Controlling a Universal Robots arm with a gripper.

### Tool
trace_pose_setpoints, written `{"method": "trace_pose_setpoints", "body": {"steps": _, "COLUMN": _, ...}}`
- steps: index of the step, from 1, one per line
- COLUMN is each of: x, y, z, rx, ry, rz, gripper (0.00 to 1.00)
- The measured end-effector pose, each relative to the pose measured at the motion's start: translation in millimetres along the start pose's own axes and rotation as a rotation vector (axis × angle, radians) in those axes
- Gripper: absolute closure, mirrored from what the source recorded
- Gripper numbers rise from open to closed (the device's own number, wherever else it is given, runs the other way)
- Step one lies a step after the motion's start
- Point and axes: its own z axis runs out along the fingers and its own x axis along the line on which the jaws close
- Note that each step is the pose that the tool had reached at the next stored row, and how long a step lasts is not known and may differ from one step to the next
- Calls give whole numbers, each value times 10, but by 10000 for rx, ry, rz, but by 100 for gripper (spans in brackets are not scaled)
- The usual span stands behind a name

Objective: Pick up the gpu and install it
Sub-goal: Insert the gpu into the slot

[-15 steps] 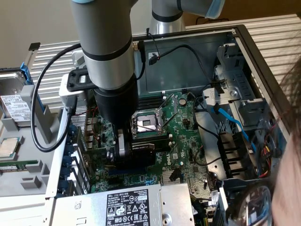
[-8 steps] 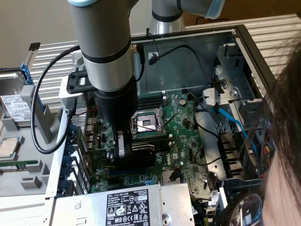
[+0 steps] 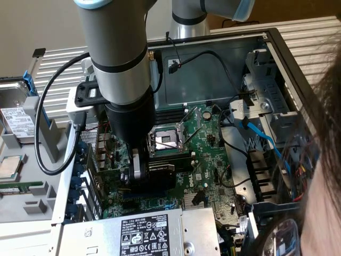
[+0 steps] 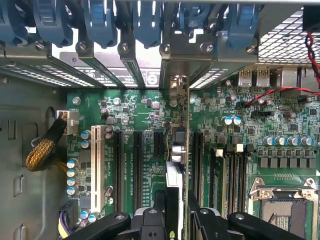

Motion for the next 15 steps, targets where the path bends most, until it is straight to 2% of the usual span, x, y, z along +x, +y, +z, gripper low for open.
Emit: {"method": "trace_pose_setpoints", "body": {"steps": 15, "x": 1, "y": 2, "z": 33, "rx": 7, "ry": 14, "rz": 0, "gripper": 73}}
